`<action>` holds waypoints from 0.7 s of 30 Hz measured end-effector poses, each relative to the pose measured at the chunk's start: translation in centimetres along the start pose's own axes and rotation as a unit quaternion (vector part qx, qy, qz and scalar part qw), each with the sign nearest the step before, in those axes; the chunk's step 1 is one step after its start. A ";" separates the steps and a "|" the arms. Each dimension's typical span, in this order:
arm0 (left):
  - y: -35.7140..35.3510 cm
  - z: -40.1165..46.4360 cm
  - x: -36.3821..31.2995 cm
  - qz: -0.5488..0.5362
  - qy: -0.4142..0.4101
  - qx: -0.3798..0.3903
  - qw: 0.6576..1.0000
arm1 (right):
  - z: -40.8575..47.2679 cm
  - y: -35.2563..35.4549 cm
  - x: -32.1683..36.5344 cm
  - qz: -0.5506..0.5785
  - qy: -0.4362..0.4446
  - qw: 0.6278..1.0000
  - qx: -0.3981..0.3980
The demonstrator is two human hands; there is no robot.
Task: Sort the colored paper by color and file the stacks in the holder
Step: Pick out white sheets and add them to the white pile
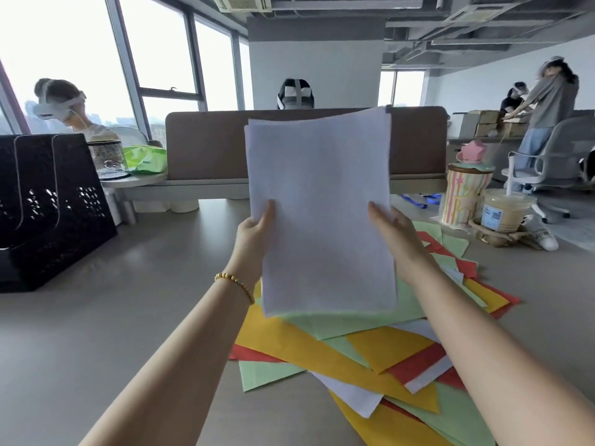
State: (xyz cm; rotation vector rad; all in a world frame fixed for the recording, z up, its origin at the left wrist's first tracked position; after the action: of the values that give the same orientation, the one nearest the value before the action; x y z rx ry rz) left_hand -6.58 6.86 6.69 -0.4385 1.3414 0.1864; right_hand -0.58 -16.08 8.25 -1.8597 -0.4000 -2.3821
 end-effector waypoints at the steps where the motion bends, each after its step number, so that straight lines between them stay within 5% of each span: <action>1: 1.4 0.4 0.1 0.000 0.006 -0.027 1.000 | 0.5 -0.6 -0.6 -0.020 0.001 1.000 0.018; 6: 9.1 1.9 1.2 0.071 0.056 -0.061 0.994 | 2.1 -7.0 -4.3 -0.060 -0.064 0.992 0.093; 11: 17.4 2.0 1.9 0.245 0.127 -0.033 0.961 | 4.0 -16.7 -5.9 -0.036 -0.101 0.991 0.076; 14: 22.4 1.2 1.3 0.435 0.135 -0.049 0.889 | 4.6 -23.0 -6.9 -0.032 -0.123 0.989 0.078; 17: 26.5 0.5 1.3 0.630 0.150 -0.047 0.760 | 4.6 -29.0 -7.2 -0.065 -0.122 0.985 0.108; 21: 31.1 0.7 1.7 0.726 0.155 -0.107 0.662 | 4.0 -36.1 -6.4 -0.143 -0.058 0.969 0.192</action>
State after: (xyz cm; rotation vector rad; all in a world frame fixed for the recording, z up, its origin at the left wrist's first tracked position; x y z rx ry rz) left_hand -17.28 35.07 -1.08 0.5756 1.7363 1.6831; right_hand -3.65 19.13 -2.35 -1.8607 -1.1210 -2.1479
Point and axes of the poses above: each hand's wrist, its own z-axis towards the middle knuckle, its own y-axis out of the back of the hand, x = y × z, the point moved 8 cm from there along z, towards the middle knuckle, and after that the axes turned 6 degrees about x, right-handed, at the moved point
